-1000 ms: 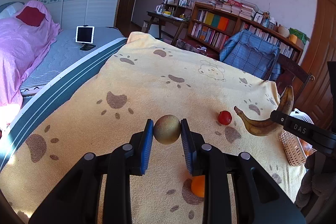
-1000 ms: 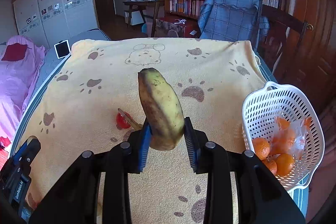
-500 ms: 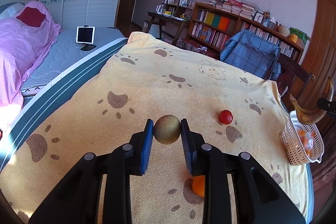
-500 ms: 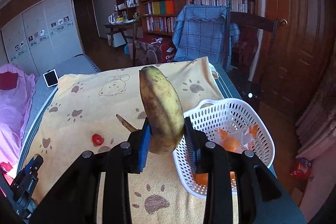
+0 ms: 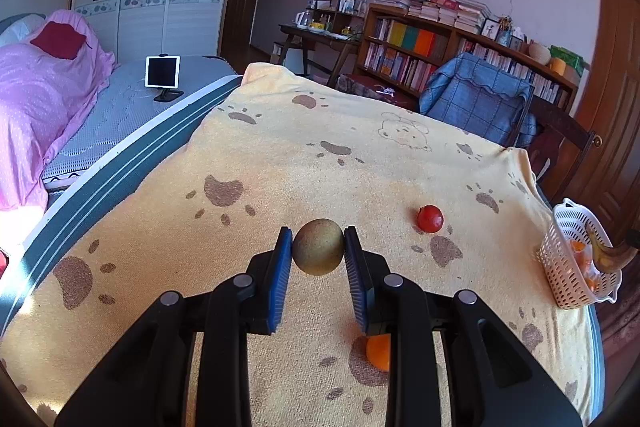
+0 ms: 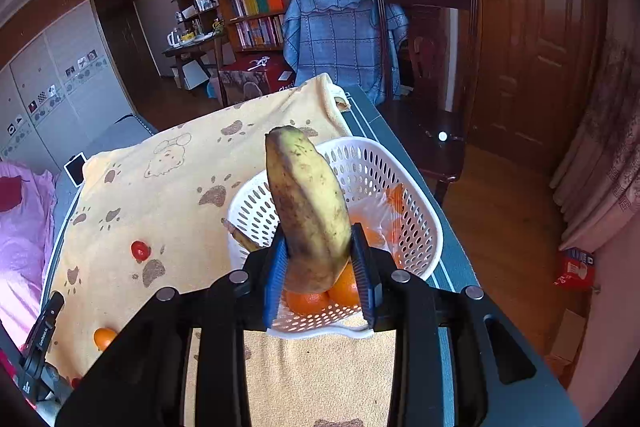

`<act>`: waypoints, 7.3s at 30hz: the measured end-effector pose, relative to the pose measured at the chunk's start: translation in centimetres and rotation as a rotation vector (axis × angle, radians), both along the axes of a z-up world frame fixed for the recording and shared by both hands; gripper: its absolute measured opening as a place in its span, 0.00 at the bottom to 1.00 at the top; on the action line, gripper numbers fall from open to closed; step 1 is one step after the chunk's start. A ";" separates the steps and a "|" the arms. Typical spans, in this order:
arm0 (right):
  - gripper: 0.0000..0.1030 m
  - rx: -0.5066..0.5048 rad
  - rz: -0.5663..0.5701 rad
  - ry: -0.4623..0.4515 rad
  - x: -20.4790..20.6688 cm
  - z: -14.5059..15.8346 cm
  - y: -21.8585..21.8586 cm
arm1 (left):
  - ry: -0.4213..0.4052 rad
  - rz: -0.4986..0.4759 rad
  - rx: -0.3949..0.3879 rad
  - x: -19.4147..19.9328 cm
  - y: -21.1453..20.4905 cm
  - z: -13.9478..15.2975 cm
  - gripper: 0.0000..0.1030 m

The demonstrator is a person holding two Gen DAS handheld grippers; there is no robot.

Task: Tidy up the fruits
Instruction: 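Lift the banana and carry it into the white basket with the right tool, then open the right tool to drop the banana into the basket, then carry the round brown fruit into the basket and open the left tool, then move the open left tool back over the orange on the towel, then close the left tool on the orange on the towel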

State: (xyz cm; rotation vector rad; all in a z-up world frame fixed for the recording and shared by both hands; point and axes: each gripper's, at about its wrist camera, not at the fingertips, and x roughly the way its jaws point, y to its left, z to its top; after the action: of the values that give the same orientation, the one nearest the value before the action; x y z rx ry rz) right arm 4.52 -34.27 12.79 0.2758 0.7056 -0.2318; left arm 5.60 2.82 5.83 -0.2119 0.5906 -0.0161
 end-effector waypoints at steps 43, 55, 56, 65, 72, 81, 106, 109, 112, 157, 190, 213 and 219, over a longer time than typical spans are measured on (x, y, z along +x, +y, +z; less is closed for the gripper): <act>0.51 0.063 -0.078 0.039 5.4 -4.1 -2.8 | -0.013 -0.016 0.017 -0.1 -0.6 0.5 0.26; 0.73 0.049 -0.128 -0.138 -0.4 -2.7 -3.2 | -0.011 -0.012 0.039 -0.1 -0.8 0.0 0.26; 0.79 0.038 -0.144 -0.163 -1.1 -2.6 -3.2 | -0.007 -0.020 0.028 -0.1 -0.7 0.0 0.26; 0.97 -0.031 -0.301 -0.296 -5.7 -4.4 -4.4 | 0.021 -0.087 -0.010 -0.1 -1.7 0.2 0.26; 0.97 0.035 -0.350 -0.339 -6.4 -5.1 -6.4 | 0.025 -0.136 -0.007 -0.2 -4.0 1.2 0.26; 0.97 0.055 -0.341 -0.355 -6.5 -5.7 -6.4 | 0.024 -0.263 0.027 0.9 -10.5 2.9 0.26; 0.97 0.123 -0.388 -0.357 -6.9 -6.9 -7.3 | 0.109 -0.629 0.003 3.5 -28.1 1.4 0.26; 0.97 0.122 -0.378 -0.351 -6.7 -6.9 -7.3 | 0.116 -0.643 0.004 3.6 -28.3 0.8 0.27; 0.97 0.121 -0.373 -0.351 -6.6 -7.0 -7.2 | 0.114 -0.656 0.000 3.6 -28.3 0.6 0.28; 0.97 -0.248 -0.230 -0.511 -7.9 -4.7 0.2 | -0.079 -0.348 0.078 1.2 -19.6 2.5 0.81; 0.97 -0.275 -0.130 -0.488 -7.6 -4.7 2.1 | 0.093 -0.053 0.109 -1.4 -6.3 -0.6 0.81; 0.97 -0.277 -0.127 -0.481 -7.5 -4.9 2.2 | 0.262 -0.075 0.082 0.3 -6.4 -4.0 0.61; 0.97 -0.285 -0.123 -0.484 -7.6 -5.0 2.3 | 0.271 -0.099 0.076 0.6 -6.6 -4.2 0.47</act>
State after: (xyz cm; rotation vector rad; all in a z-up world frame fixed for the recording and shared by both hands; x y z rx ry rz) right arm -3.06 -31.96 7.82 0.0943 0.1720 -0.3637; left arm 6.18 -3.75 1.62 -0.1114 0.8698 -0.0613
